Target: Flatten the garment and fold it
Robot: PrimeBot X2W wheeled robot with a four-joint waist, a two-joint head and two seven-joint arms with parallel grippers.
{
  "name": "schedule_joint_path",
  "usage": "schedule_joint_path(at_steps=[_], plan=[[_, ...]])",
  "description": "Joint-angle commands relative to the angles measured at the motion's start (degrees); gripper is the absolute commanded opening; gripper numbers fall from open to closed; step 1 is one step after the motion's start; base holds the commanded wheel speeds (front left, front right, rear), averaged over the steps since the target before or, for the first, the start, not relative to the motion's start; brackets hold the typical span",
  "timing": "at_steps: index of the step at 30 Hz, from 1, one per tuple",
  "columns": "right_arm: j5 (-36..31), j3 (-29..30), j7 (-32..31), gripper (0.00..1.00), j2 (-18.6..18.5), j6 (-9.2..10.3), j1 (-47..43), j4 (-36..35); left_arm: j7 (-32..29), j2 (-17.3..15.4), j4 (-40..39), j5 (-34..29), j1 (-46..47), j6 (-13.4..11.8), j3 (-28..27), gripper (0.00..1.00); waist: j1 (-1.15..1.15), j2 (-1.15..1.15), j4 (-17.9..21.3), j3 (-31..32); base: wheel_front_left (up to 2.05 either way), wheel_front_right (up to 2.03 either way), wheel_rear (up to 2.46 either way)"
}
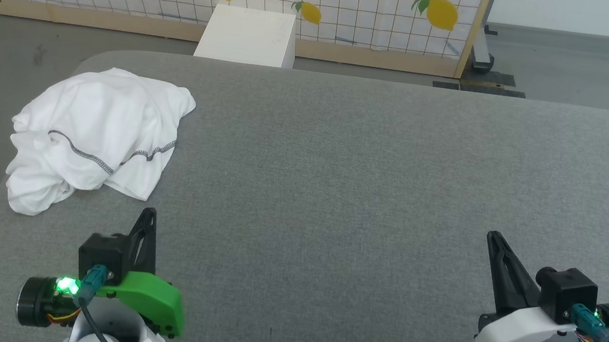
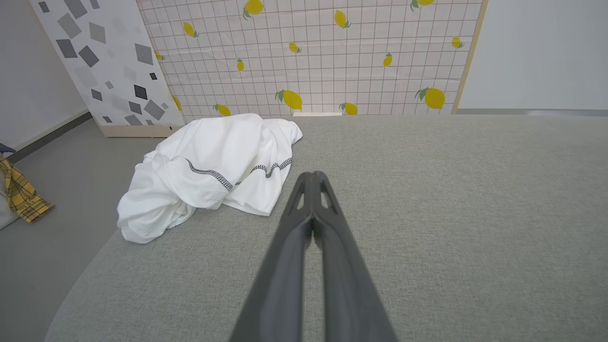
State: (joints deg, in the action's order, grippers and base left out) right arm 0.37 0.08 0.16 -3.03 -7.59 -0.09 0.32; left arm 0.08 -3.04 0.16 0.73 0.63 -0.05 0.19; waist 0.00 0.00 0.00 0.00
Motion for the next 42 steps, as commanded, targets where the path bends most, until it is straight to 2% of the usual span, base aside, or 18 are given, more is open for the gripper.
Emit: schedule_joint_path(at_steps=[1, 28, 29, 42], plan=[[-0.37, -0.08, -0.16, 0.00, 0.15, 0.10, 0.09, -0.32, -0.08, 0.16, -0.16, -0.73, -0.63, 0.05, -0.19, 0.00, 0.00, 0.00, 0.00, 0.00, 0.00, 0.00, 0.00], [-0.37, -0.08, -0.16, 0.00, 0.15, 0.10, 0.09, -0.32, -0.08, 0.16, -0.16, -0.73, -0.63, 0.05, -0.19, 0.00, 0.00, 0.00, 0.00, 0.00, 0.00, 0.00, 0.00], [0.00, -0.01, 0.00, 1.00, 0.00, 0.00, 0.00, 0.00, 0.00, 0.00, 0.00, 0.00, 0.00, 0.00, -0.02, 1.00, 0.00, 0.00, 0.00, 0.00, 0.00, 0.00, 0.00], [0.25, 0.13, 0.80, 1.00, -0.01, 0.00, 0.34, 0.40, 1.07, 0.01, 1.05, 0.94, 0.65, -0.56, 1.00, 1.00, 0.00, 0.00, -0.24, -0.03, 0.00, 0.00, 0.00]])
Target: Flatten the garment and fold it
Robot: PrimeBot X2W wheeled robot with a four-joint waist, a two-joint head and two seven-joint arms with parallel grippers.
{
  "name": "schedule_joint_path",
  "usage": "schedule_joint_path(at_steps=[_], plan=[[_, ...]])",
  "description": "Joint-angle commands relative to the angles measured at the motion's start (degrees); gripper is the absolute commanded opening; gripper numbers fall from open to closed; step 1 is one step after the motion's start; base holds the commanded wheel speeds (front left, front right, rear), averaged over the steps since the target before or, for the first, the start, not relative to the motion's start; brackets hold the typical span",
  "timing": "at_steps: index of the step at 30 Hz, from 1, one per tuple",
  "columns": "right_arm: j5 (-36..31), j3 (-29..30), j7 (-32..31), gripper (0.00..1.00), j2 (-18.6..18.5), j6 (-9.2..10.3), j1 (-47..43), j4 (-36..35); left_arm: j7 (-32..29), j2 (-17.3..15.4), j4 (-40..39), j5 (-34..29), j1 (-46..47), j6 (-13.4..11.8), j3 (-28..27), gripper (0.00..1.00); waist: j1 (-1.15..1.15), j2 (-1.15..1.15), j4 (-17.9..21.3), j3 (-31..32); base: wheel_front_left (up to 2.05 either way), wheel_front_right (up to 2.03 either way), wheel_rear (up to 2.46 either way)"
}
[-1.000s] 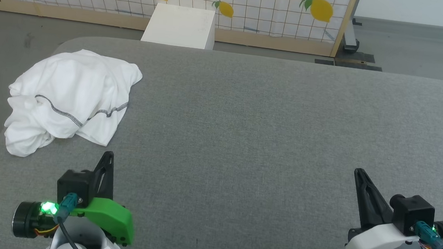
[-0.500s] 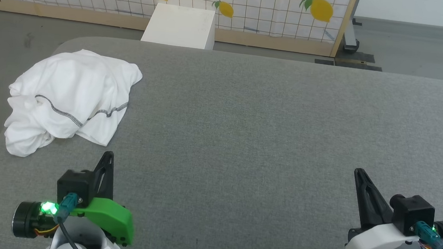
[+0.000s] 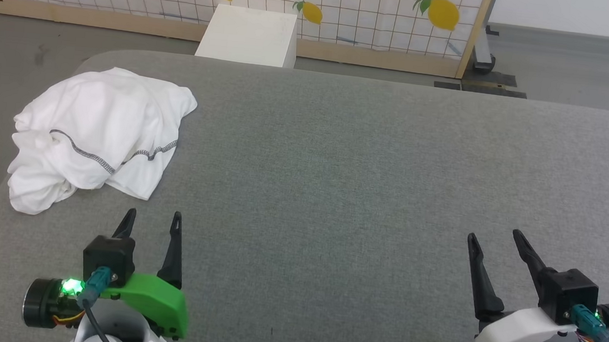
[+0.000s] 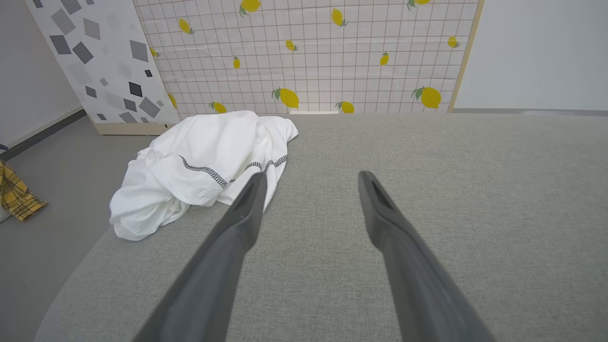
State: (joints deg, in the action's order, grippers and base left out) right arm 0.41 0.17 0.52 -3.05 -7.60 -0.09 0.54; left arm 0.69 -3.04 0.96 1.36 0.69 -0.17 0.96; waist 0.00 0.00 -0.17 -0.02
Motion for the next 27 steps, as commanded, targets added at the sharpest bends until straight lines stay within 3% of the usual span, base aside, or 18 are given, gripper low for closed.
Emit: schedule_joint_path(at_steps=[1, 13, 27], plan=[[0.19, 0.06, 0.51, 1.00, 0.01, 0.01, 0.37, 0.21, 0.58, 0.01, 0.37, 0.38, 0.67, -0.49, 0.32, 1.00, 0.00, 0.00, -0.17, -0.01, 0.00, 0.00, 0.00], [0.39, 0.17, 1.43, 1.00, 0.03, 0.02, 0.75, 0.57, 2.04, -0.16, 1.78, 1.33, 1.50, -1.26, 1.05, 1.00, 0.00, 0.00, -3.06, -0.07, 0.00, 0.00, 0.00], [0.65, 0.10, 2.44, 1.00, 0.05, 0.03, 1.17, 1.00, 3.70, -0.62, 2.74, 2.50, 1.93, -2.35, 1.39, 1.00, 0.00, 0.00, -9.49, -0.10, 0.00, 0.00, 0.00]])
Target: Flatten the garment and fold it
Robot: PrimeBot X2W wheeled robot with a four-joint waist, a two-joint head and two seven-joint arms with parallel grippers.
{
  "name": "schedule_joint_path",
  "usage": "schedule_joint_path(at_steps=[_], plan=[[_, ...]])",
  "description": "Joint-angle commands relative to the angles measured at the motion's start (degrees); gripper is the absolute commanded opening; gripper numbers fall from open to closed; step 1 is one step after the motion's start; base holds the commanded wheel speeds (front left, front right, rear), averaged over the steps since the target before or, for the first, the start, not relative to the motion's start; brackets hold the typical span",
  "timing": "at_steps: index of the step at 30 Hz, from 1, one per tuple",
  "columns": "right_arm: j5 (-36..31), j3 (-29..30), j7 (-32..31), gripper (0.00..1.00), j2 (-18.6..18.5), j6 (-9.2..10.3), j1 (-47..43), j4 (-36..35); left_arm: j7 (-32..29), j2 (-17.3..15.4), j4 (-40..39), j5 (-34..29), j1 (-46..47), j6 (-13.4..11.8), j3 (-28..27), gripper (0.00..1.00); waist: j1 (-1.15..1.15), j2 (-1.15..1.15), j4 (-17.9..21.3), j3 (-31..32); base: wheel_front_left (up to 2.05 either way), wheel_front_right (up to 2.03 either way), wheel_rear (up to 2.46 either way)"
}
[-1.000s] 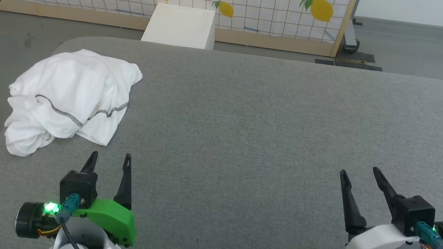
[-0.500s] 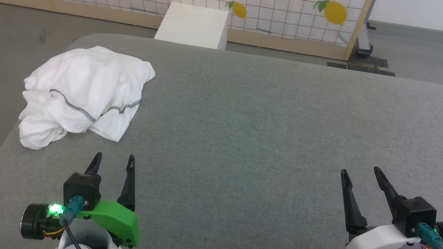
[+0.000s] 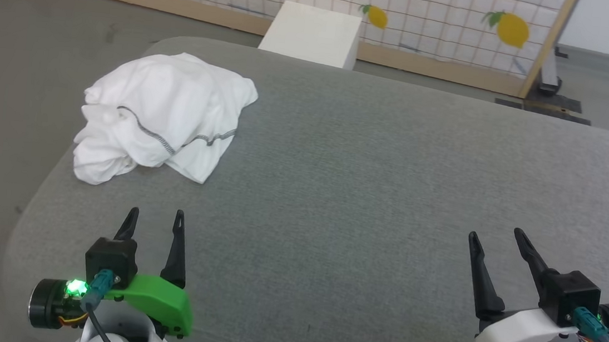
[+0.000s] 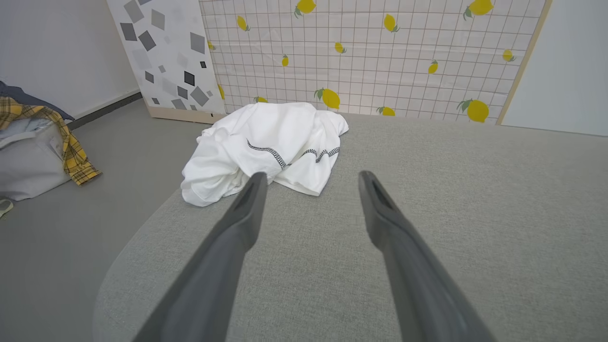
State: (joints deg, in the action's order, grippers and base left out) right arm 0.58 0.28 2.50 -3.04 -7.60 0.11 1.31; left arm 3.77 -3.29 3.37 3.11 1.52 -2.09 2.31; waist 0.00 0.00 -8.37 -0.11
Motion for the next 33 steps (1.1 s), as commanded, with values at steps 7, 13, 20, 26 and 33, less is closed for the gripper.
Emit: schedule_joint_path(at_steps=[7, 13, 20, 26, 33], plan=[[0.65, -0.21, 0.99, 1.00, 0.05, 0.04, 1.29, 0.46, 1.55, -0.69, 0.62, 1.50, 1.01, -1.10, 0.02, 1.00, 0.00, 0.00, -5.16, -0.17, 0.00, 0.00, 0.00], [0.79, -0.33, 1.36, 1.00, 0.06, 0.04, 1.61, 0.69, 2.25, -0.92, 0.74, 2.13, 0.67, -1.68, -0.18, 1.00, 0.00, 0.00, -7.44, -0.24, 0.00, 0.00, 0.00], [0.92, -0.69, 1.78, 1.00, 0.07, 0.05, 2.03, 0.90, 3.09, -1.13, 0.60, 2.85, 0.21, -2.53, -0.56, 1.00, 0.00, 0.00, -9.27, -0.34, 0.00, 0.00, 0.00], [0.95, -0.65, 2.11, 1.00, 0.08, 0.05, 2.29, 0.92, 3.79, -1.23, 0.60, 3.39, 0.03, -3.16, -0.72, 1.00, 0.00, 0.00, -10.66, -0.56, 0.00, 0.00, 0.00], [1.07, -0.55, 2.53, 1.00, 0.09, 0.06, 2.63, 1.04, 4.63, -1.29, 0.93, 4.02, 0.00, -3.70, -0.65, 1.00, 0.00, 0.00, -12.16, -0.93, 0.00, 0.00, 0.00]])
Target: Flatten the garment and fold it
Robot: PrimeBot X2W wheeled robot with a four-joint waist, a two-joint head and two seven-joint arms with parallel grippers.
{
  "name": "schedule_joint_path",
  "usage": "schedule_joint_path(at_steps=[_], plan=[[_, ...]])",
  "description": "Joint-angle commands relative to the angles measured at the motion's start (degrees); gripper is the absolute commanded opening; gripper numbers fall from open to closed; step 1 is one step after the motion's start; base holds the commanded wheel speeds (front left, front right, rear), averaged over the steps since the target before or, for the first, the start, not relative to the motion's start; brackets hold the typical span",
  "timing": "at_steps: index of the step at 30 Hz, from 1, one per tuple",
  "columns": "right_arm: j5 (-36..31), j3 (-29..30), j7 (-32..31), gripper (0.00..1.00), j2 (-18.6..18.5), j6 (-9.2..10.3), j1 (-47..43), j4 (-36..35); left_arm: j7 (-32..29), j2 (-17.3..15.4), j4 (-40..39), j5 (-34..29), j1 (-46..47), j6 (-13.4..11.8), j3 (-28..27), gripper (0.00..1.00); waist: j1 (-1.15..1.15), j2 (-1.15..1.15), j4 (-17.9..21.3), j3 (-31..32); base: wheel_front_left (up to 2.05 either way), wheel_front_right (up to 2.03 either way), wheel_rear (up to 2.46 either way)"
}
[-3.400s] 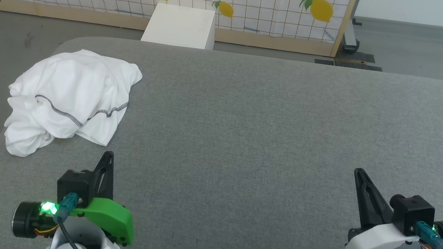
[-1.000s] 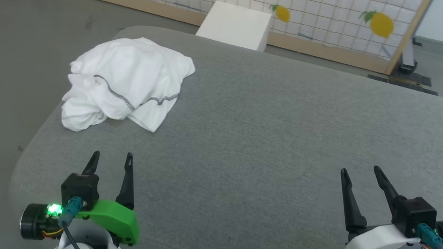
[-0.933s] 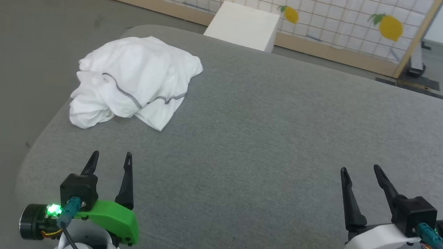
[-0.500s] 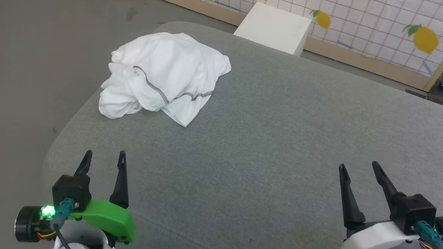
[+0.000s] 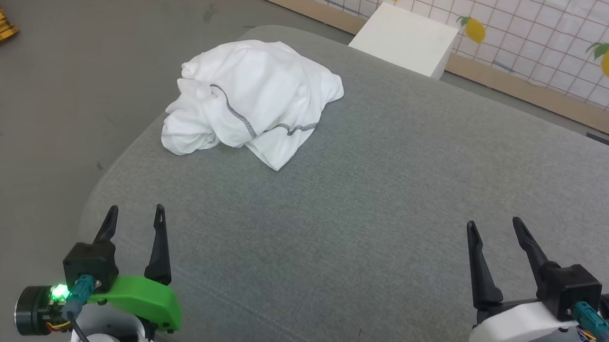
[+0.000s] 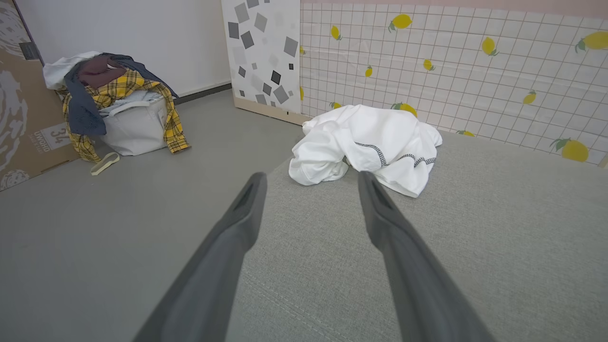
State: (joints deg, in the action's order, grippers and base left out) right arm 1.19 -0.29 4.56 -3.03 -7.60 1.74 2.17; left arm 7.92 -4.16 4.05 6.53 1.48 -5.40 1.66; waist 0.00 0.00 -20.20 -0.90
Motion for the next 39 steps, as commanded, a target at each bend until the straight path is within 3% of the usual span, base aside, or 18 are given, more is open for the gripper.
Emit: schedule_joint_path(at_steps=[1, 39], plan=[[0.46, 0.05, 0.53, 1.00, 0.08, 0.06, 1.08, 0.22, 0.59, -0.43, 0.29, 0.68, 0.04, -0.46, 0.01, 1.00, 0.00, 0.00, -0.52, -0.19, 0.00, 0.00, 0.00], [1.89, 0.27, 3.75, 1.00, 0.13, 0.09, 3.00, 2.48, 5.05, -1.56, 3.45, 3.70, 1.15, -2.88, 1.14, 1.00, 0.00, 0.00, -8.57, -0.69, 0.00, 0.00, 0.00]])
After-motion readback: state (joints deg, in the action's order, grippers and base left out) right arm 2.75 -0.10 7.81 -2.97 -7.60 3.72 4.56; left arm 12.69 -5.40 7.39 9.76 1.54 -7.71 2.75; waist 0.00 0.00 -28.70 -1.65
